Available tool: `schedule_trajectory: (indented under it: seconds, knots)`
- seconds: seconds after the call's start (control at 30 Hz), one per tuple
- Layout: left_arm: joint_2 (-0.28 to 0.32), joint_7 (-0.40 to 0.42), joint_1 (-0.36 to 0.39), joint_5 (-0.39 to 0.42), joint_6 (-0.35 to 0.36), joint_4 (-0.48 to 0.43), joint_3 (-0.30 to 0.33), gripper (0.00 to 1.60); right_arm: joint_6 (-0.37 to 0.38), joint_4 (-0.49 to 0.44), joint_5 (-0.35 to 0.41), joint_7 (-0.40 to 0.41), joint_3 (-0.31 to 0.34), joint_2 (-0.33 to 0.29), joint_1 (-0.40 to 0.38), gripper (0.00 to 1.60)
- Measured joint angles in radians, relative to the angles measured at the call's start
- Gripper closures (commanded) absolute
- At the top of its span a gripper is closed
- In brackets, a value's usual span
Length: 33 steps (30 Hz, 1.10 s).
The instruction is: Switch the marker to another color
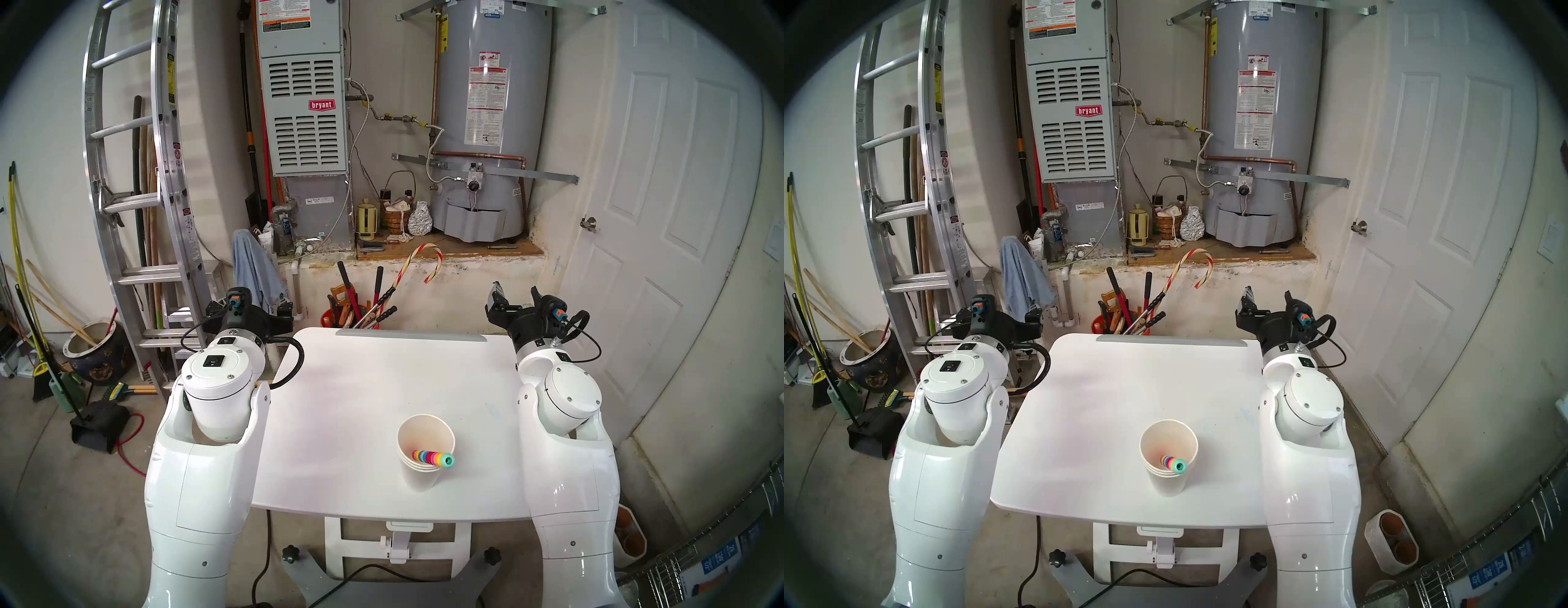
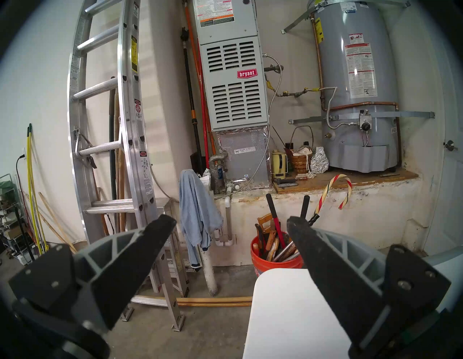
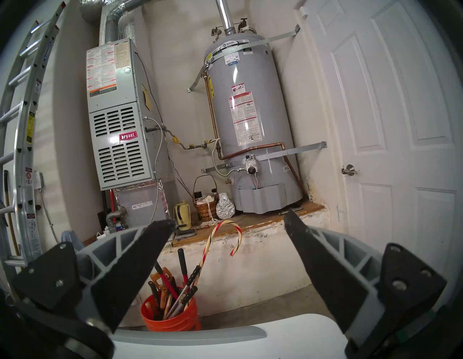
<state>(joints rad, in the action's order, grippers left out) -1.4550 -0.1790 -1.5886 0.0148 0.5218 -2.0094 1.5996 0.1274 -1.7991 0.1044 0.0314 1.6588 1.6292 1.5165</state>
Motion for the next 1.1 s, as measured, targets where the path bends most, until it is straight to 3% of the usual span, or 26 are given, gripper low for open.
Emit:
schedule_trajectory:
  seconds: [0.3, 0.77, 1.1]
  knots:
    - [0.007, 0.002, -0.007, -0.004, -0.004, -0.002, -0.005, 0.0, -0.001, -0.002, 0.021, 0.024, 0.011, -0.008, 0.007, 0.0]
    - [0.052, 0.101, -0.021, 0.045, -0.001, -0.011, 0.061, 0.0, 0.0, -0.072, 0.163, 0.292, 0.104, -0.147, 0.176, 0.0]
    - [0.075, 0.155, -0.033, 0.072, 0.0, -0.011, 0.086, 0.0, -0.001, -0.094, 0.274, 0.457, 0.172, -0.207, 0.304, 0.0]
